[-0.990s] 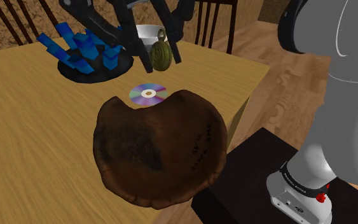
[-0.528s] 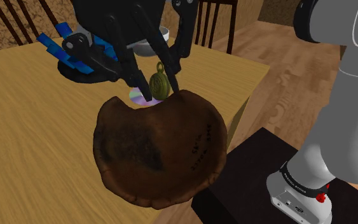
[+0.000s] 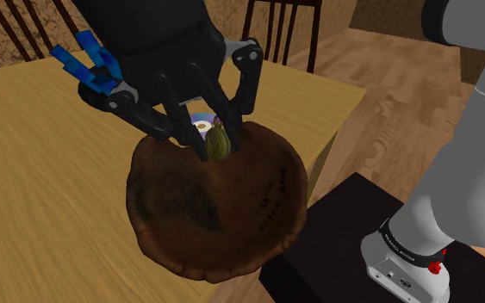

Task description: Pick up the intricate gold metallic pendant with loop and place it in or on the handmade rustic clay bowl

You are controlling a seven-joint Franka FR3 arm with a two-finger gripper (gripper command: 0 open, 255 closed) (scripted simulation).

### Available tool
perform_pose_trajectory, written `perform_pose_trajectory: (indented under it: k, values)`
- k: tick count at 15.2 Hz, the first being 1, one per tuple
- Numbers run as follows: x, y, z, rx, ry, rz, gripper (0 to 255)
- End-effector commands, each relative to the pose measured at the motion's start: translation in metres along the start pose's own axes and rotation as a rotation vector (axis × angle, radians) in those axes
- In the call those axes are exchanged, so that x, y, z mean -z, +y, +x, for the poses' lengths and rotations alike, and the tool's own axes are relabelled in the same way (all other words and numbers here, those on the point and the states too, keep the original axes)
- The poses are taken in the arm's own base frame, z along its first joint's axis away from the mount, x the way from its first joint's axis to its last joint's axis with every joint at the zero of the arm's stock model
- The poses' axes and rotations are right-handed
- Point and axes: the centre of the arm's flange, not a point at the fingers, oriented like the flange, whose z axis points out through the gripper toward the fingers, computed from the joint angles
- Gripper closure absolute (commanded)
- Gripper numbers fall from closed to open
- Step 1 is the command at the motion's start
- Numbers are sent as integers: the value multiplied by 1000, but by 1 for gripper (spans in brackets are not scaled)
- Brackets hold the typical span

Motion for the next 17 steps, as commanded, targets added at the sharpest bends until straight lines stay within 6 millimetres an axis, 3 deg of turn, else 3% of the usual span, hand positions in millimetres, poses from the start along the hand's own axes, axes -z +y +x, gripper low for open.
perform_pose_trajectory:
  k: [1, 6, 7, 12, 16, 17]
  values:
    - [-1, -1, 0, 0, 0, 0, 255]
    - [-1, -1, 0, 0, 0, 0, 255]
    - [-1, -1, 0, 0, 0, 0, 0]
    - [-1, -1, 0, 0, 0, 0, 0]
    - [49, -1, 0, 0, 0, 0, 0]
    - [49, -1, 0, 0, 0, 0, 0]
